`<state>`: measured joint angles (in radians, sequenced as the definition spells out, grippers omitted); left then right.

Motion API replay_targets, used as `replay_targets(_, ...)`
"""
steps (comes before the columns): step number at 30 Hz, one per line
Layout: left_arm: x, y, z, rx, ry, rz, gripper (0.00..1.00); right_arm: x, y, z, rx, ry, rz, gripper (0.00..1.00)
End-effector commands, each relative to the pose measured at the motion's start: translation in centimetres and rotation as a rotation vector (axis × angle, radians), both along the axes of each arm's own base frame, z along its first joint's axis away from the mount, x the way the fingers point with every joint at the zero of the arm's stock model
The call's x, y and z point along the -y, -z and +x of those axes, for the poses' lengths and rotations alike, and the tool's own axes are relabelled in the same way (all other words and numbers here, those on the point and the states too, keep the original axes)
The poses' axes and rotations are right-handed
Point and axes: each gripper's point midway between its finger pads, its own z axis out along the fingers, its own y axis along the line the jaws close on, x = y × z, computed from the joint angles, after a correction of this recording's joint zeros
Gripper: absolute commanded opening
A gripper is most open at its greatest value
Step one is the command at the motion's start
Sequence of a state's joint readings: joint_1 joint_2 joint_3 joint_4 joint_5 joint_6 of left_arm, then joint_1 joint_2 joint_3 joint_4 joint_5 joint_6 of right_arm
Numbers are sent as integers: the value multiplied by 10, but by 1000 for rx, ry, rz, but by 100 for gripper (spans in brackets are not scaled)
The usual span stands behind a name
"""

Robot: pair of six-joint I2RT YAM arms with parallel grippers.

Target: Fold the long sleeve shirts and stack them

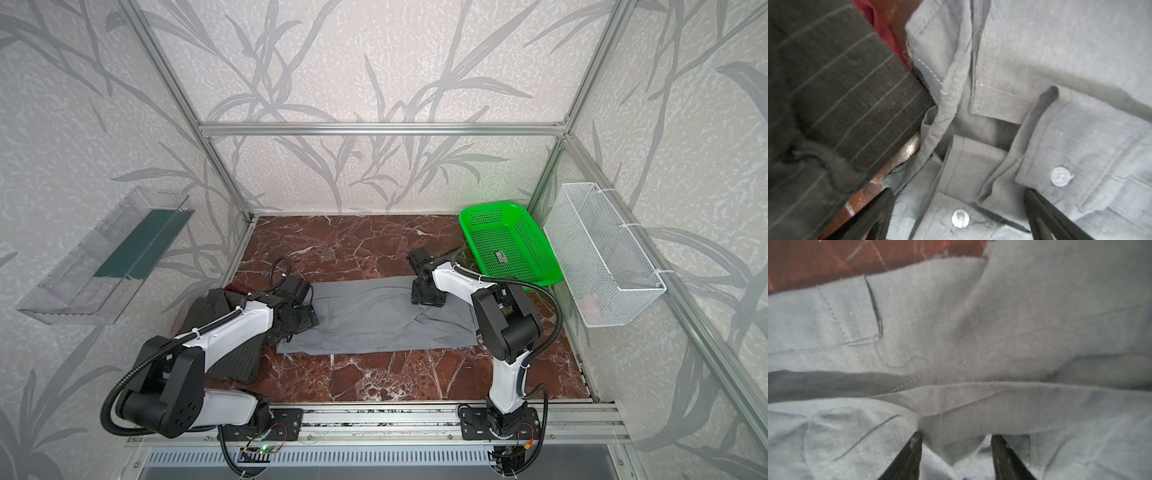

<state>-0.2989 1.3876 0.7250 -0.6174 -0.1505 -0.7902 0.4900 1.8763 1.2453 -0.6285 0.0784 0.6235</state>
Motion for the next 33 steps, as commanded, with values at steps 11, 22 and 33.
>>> replay_targets(11,14,-14,-14,3,-3,1,95,3,-26,-59,-28,86,74,55)
replay_targets(22,15,-5,-25,-25,-6,1,95,-4,10,-66,-91,129,21,52)
replay_targets(33,30,12,-42,-74,2,-40,93,6,30,-27,-109,123,-80,51)
